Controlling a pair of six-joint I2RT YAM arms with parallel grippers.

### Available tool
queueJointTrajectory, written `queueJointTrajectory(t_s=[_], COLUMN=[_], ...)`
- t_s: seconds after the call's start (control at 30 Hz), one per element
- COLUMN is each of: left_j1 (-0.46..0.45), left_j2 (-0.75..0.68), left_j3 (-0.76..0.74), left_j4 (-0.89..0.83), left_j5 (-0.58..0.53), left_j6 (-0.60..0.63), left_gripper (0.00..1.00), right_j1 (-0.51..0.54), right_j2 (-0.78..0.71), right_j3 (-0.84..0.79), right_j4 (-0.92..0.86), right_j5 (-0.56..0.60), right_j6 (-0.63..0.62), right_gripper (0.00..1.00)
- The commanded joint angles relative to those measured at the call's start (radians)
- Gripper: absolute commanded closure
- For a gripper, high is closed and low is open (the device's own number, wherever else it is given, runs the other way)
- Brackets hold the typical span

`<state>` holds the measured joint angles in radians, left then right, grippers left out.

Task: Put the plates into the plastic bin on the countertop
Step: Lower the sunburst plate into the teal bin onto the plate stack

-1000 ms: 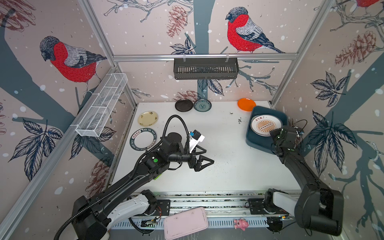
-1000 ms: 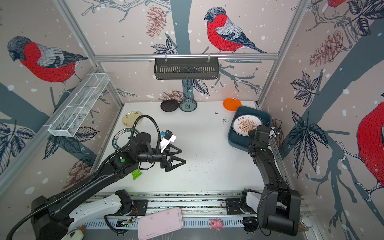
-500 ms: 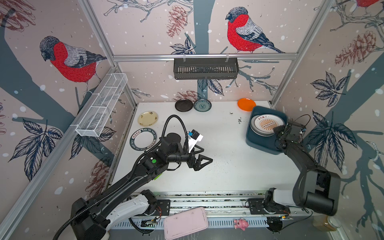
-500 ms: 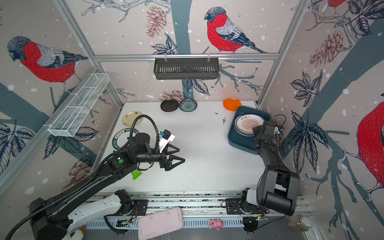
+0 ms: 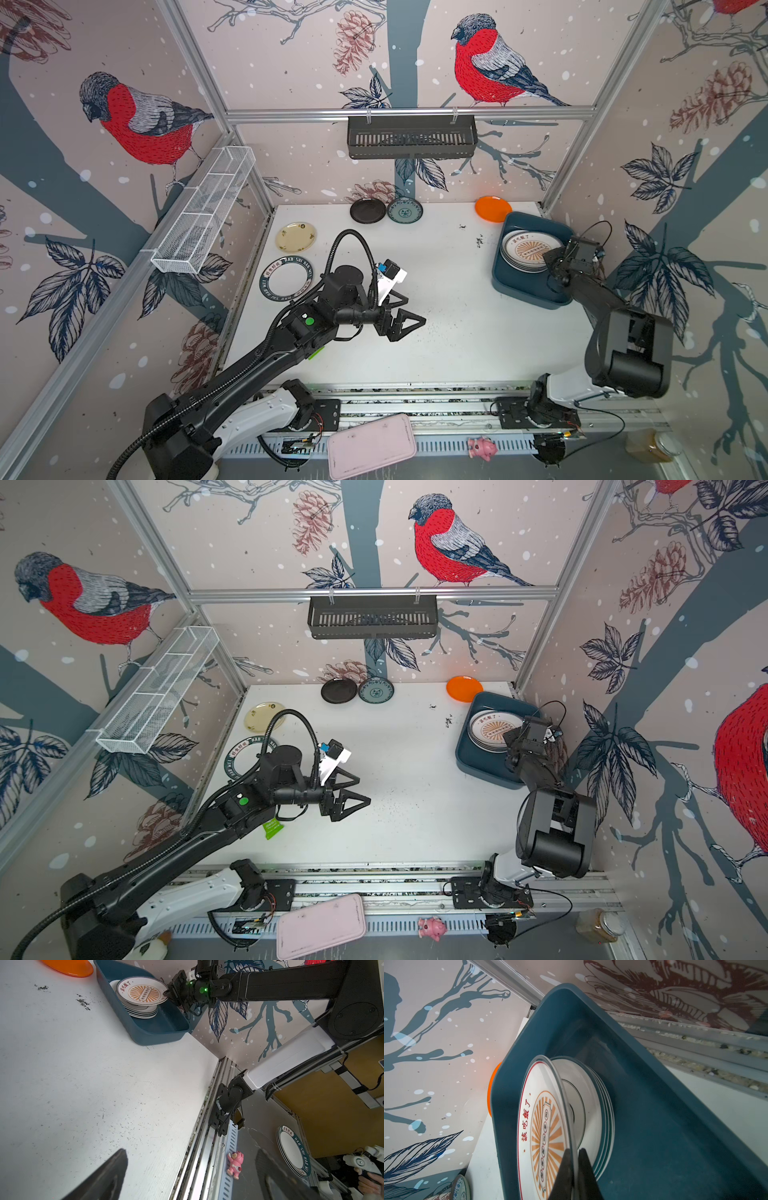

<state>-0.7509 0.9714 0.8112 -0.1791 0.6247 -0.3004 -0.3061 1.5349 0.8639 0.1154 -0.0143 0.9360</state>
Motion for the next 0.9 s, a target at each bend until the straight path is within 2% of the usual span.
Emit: queueJointTrajectory(t_s=[0.0,0.57,0.67,0.7,0.8,0.87], left_j1=[-0.001,0.005,0.042,0.062,0.103,0.103], left_j2=[0.000,0.003,0.006,0.006,-0.008,-0.016], left_j3=[0.014,0.022,0.026,0.022,0.007,0.002], left_j4=[-0.003,-0.019,-0.009,0.002,0.035,0.036], left_j5=[-0.002,-0.004,0.035,0.057,0.093,0.086], left_j6=[0.020,0.034,0.020,0.011,-0.014,-0.013], left_gripper=[0.04,0.04,0.04,0.04,0.04,0.04], right_j1=[0.002,-0.016,-0.017,-0.017,-0.018,-0.018], right_j2=[0.032,0.201,0.211,0.212,0.225,0.233], right_j3=[0.025,0.145,0.141,0.141,0.154,0.163], right_j4=[0.068,0.077,0.067,0.067,0.035,0.025], right_j5=[-0.018,-0.071,-0.088,-0.091,-0.085,-0.093], right_j6=[-0.029,-0.042,-0.065,-0.074,-0.091,-0.104], right_gripper=[1.00,0.99,0.99,0.98,0.87,0.76])
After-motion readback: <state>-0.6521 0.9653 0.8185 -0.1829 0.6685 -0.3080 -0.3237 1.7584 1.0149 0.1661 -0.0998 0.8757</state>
